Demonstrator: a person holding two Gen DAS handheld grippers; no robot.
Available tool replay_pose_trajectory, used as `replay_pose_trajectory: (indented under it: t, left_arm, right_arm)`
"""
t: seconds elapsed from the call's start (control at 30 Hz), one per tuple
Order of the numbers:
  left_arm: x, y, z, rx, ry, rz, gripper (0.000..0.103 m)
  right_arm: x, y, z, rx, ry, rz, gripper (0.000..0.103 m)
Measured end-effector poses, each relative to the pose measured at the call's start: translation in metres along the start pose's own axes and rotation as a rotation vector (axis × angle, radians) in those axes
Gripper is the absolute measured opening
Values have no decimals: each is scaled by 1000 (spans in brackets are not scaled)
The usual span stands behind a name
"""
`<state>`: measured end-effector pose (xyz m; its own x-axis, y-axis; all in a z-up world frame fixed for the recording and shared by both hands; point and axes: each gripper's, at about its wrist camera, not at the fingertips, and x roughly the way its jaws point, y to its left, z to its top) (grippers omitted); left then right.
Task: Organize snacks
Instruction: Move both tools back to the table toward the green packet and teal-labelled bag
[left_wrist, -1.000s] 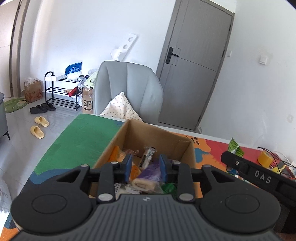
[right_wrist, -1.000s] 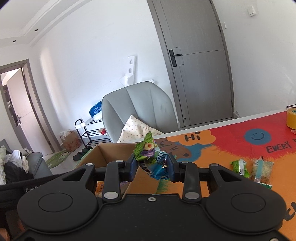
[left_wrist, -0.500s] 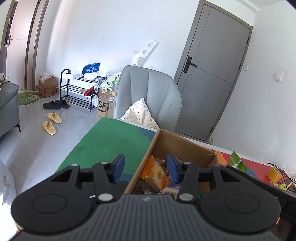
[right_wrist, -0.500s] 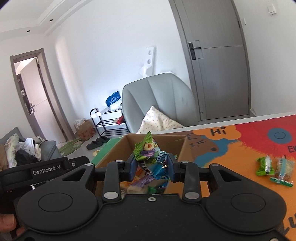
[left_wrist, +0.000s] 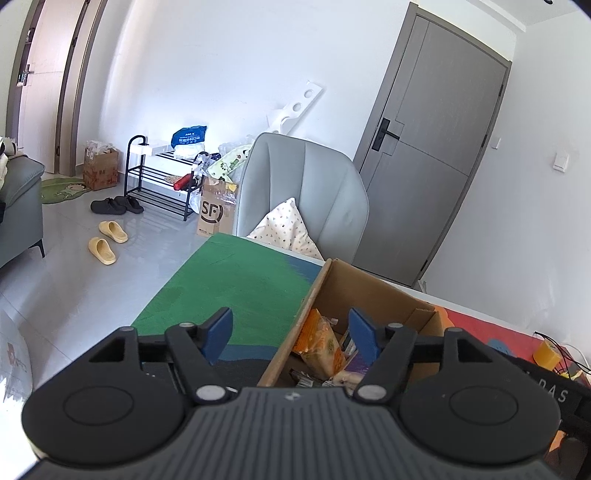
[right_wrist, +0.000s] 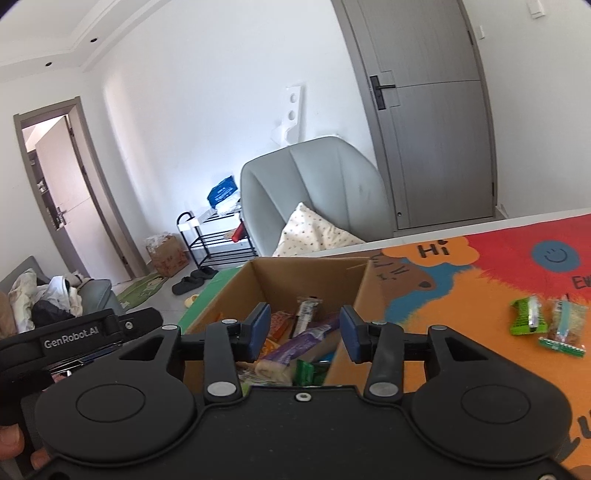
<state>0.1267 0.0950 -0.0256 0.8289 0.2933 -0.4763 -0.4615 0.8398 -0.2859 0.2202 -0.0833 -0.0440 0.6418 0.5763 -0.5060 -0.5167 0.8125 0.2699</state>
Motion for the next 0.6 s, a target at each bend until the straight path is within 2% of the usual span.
replay_pose_trajectory:
  t: [0.13,0.4,0.6]
  left_arm:
    - [-1,-11,-3,21,-2,-13,73]
    - [0,-39,-13,75,9,-21,90]
    - [6,-63,-26,122,38,-26,91]
  right_arm:
    - [-9,-12,-2,13,-12,-25,44]
    - [-22,-44,-10,65,-9,-92,55]
    - [-34,-68,-19,96,-5,-141,60]
